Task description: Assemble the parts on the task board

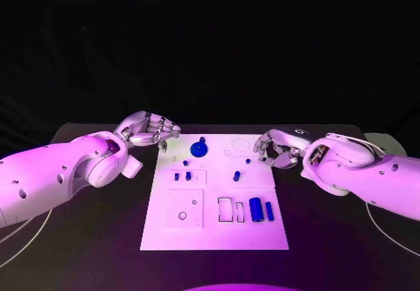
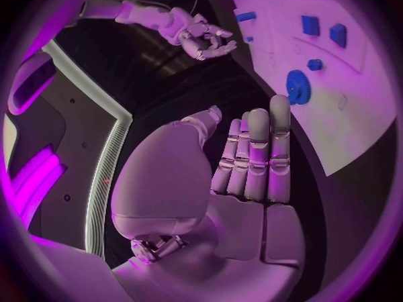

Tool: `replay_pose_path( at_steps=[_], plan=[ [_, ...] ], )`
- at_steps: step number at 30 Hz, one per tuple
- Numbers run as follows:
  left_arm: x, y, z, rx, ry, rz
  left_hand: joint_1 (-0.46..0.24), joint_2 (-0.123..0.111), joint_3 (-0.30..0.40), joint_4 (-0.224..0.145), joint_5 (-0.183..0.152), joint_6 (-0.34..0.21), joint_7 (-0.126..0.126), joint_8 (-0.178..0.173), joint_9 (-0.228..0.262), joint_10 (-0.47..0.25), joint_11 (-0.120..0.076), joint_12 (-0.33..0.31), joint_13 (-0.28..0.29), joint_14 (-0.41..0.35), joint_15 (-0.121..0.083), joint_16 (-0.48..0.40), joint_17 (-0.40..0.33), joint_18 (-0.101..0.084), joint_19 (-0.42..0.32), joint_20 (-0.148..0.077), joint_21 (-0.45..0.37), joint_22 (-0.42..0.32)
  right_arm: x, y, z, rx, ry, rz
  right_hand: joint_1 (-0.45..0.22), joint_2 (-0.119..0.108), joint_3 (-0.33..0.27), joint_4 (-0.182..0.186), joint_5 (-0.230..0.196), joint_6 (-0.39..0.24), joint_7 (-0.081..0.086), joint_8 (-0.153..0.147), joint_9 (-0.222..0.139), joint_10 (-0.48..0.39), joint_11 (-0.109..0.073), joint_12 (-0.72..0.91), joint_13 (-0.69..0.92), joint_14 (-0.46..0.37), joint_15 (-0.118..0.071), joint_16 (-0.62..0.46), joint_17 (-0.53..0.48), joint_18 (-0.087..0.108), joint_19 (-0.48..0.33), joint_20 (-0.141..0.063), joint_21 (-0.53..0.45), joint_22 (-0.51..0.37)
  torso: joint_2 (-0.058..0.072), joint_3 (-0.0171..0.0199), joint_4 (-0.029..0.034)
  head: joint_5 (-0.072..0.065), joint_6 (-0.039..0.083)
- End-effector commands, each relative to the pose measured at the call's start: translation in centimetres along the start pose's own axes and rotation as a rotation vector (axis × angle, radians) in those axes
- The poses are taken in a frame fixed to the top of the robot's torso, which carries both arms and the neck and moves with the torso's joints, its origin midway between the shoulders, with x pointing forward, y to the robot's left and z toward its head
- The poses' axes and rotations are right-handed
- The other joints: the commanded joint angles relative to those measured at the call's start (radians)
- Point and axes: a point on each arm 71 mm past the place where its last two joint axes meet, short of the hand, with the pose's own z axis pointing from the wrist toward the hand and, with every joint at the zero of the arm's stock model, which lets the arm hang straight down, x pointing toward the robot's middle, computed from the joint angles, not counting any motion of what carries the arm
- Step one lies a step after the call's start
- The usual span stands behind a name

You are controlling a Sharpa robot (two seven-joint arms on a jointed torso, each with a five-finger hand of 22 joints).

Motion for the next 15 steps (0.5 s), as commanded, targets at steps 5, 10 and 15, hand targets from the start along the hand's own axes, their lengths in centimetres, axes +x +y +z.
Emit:
replay_pose_path(
  at_steps=[5,10,15],
  plan=[
    [0.0,-0.6,-0.7,0.086,-0.095,-0.309,0.018,0.0,0.011,-0.002,-0.002,0.016,-0.002,0.011,0.004,0.011,-0.003,0.011,0.005,0.001,-0.011,-0.004,-0.002,0.008,0.001,-0.01,-0.01,-0.004,1.0,1.1,1.1,0.003,0.052,-0.202,-0.002,-0.014,-0.001,-0.008,-0.005,-0.002,0.011,-0.009,-0.006,-0.002,0.011,-0.019,-0.018,0.02,0.007,0.013,0.013,-0.011,0.01,0.003,0.017,0.011,-0.001,0.0005,0.0011,-0.014,0.0],
    [0.4,-0.8,-0.8,0.092,-0.09,-0.338,0.021,0.0,0.013,-0.004,-0.002,0.017,-0.003,0.012,0.005,0.011,-0.004,0.013,0.006,0.0,-0.011,-0.005,-0.003,0.008,0.002,-0.011,-0.011,-0.005,1.5,1.8,1.8,-0.007,0.054,-0.214,0.001,-0.011,0.003,-0.011,-0.004,0.0,0.013,-0.01,-0.007,0.0,0.012,-0.024,-0.024,0.024,0.009,0.025,0.031,-0.015,0.02,0.005,0.038,0.026,-0.001,-0.0004,0.0042,-0.017,0.001],
    [0.7,-0.9,-0.9,0.094,-0.086,-0.349,0.022,-0.003,0.014,-0.005,-0.002,0.014,-0.002,0.012,0.005,0.008,-0.003,0.014,0.007,0.0,-0.011,-0.005,-0.003,0.008,0.003,-0.012,-0.012,-0.006,2.0,2.2,2.5,-0.012,0.06,-0.221,0.004,-0.005,0.01,-0.014,-0.003,0.005,0.013,-0.01,-0.008,0.005,0.013,-0.027,-0.032,0.028,0.009,0.036,0.046,-0.019,0.029,0.007,0.057,0.039,0.0,-0.0005,0.0024,-0.016,0.003]
  ],
)
